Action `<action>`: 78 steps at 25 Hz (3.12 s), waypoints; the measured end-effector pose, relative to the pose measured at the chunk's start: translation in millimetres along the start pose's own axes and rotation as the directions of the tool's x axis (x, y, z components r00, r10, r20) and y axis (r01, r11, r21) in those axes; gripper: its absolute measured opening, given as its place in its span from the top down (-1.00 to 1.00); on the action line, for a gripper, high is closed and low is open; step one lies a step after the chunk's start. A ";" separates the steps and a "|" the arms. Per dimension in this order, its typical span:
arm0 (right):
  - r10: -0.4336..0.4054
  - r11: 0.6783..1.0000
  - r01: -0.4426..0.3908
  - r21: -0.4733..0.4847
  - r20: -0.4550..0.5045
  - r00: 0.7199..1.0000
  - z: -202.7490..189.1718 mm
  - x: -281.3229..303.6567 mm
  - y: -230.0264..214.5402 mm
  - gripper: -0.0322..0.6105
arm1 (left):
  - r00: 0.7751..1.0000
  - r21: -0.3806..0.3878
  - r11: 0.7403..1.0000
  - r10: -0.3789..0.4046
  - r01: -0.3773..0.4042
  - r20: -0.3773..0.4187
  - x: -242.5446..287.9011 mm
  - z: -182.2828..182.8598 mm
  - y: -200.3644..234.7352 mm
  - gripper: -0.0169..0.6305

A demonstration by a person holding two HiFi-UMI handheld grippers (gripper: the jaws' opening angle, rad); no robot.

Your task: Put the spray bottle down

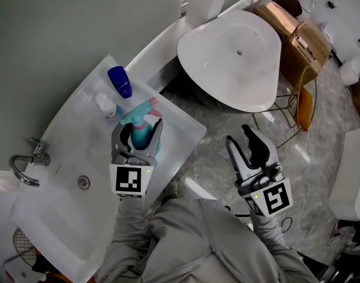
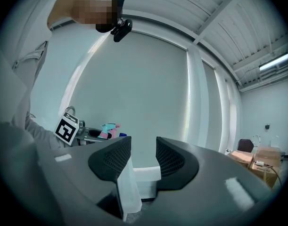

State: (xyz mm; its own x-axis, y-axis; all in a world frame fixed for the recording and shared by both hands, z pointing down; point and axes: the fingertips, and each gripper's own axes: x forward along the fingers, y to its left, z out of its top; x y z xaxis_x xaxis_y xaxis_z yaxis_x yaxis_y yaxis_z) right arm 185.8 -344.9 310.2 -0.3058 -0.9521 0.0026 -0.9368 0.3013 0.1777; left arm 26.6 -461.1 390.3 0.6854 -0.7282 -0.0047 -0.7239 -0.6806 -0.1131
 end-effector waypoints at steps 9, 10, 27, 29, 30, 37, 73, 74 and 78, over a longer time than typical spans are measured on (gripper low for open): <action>0.010 1.000 -0.010 -0.004 -0.014 1.000 -1.4 16.9 4.5 0.39 | 0.999 -0.016 1.000 -0.022 0.021 -0.040 15.0 -23.4 5.2 0.02; 0.011 1.000 -0.011 -0.006 -0.018 1.000 -2.0 18.6 5.1 0.39 | 0.999 -0.020 1.000 -0.023 0.022 -0.029 17.8 -26.4 6.7 0.02; -0.008 1.000 0.007 -0.028 -0.066 0.998 -10.9 31.7 2.6 0.39 | 1.000 -0.016 1.000 -0.027 0.027 0.010 54.1 -62.3 15.5 0.07; -0.011 1.000 0.009 -0.030 -0.070 0.997 -11.7 31.0 1.9 0.39 | 0.999 -0.014 1.000 -0.027 0.027 0.029 55.0 -62.4 14.8 0.08; -0.013 0.999 0.010 -0.031 -0.072 0.997 -12.1 30.8 1.6 0.39 | 0.999 -0.015 1.000 -0.027 0.027 0.033 55.0 -62.4 14.3 0.08; -0.010 0.999 0.008 -0.033 -0.077 0.997 -11.4 30.9 3.4 0.39 | 0.999 -0.006 0.999 -0.034 0.034 0.013 51.1 -61.2 8.8 0.08; 0.060 0.998 -0.059 0.020 -0.035 0.998 -12.9 39.9 24.7 0.39 | 0.999 0.038 0.999 -0.032 0.032 -0.013 23.4 -52.8 1.1 0.12; 0.062 0.998 -0.061 0.024 -0.033 0.998 -12.9 40.4 25.0 0.39 | 0.999 0.039 0.999 -0.030 0.030 -0.015 22.2 -52.4 1.3 0.12; 0.072 0.997 -0.071 0.037 -0.024 0.997 -13.2 42.1 26.4 0.39 | 1.000 0.044 0.999 -0.018 0.019 -0.014 15.4 -49.1 1.8 0.09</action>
State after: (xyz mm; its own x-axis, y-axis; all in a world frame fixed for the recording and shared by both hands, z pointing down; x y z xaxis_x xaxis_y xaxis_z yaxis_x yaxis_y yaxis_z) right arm 150.4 -377.7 327.9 -0.3683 -0.9289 0.0391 -0.9183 0.3700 0.1409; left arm 32.0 -477.5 438.8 0.6973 -0.7167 0.0114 -0.7066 -0.6900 -0.1568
